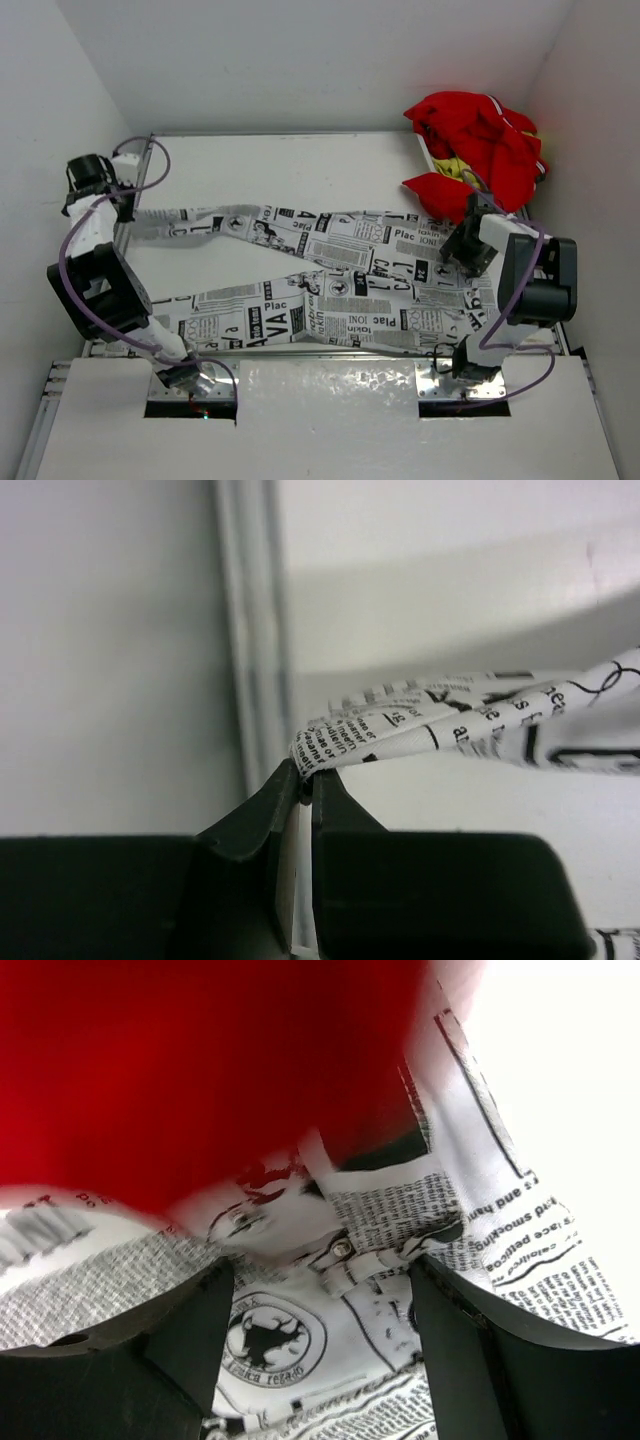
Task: Fold and stack the trousers
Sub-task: Flatten the trousers out
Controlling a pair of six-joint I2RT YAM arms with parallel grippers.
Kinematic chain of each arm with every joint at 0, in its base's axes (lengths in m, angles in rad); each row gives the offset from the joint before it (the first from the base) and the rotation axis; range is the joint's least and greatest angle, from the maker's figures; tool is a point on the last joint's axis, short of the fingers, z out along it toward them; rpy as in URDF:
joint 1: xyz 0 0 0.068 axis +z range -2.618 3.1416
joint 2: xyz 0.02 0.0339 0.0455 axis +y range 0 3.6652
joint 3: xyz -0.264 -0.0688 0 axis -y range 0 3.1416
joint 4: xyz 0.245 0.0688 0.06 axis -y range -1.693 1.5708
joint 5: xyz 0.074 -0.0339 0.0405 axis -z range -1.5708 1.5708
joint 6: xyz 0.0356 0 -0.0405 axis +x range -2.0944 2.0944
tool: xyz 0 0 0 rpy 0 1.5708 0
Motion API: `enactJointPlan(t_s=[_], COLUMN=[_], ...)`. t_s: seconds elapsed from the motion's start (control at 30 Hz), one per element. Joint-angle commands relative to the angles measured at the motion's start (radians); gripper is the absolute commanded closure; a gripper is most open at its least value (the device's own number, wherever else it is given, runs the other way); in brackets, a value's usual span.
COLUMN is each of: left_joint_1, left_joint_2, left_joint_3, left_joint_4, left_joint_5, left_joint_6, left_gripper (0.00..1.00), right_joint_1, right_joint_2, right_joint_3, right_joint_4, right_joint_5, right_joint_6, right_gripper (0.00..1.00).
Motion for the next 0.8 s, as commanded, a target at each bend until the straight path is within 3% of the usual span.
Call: enactJointPlan(t_s=[0.0, 0.17, 0.4, 0.57, 0.63, 0.77], left_joint_1=[0.011, 0.012, 0.012, 0.021, 0.02, 0.02], left_joint_2=[-0.066, -0.087, -0.162, -0.182, -0.179, -0.175], left_joint_3=[0.13, 0.215, 0.132, 0.081, 0.086, 0.103], left_joint_4=[0.046, 0.022, -0.006, 0.007, -0.006, -0.009], left_joint_5=[-0.012, -0.003, -0.014, -0.008, 0.021, 0.06], left_joint_6=[0.049, 0.098, 0.152, 0.155, 0.161, 0.145], left_gripper=[1.0, 1.0, 1.0, 1.0, 1.0, 1.0], right_joint_1=[-0.018, -0.027, -0.029, -0.027, -0.033, -0.082], right_joint_2=[0.029, -0.058, -0.242, -0.376, -0.364, -0.267], right_joint_3=[-0.007, -0.142, -0.289, -0.221, -0.127, -0.001], right_joint_4=[0.011, -0.04, -0.104, -0.007, 0.05, 0.087], right_joint_5=[0.031, 0.051, 0.037, 0.082, 0.082, 0.004], right_joint_6=[0.04, 0.097, 0.135, -0.067, -0.179, -0.232], right_gripper=[0.32, 0.33, 0.33, 0.3, 0.28, 0.26])
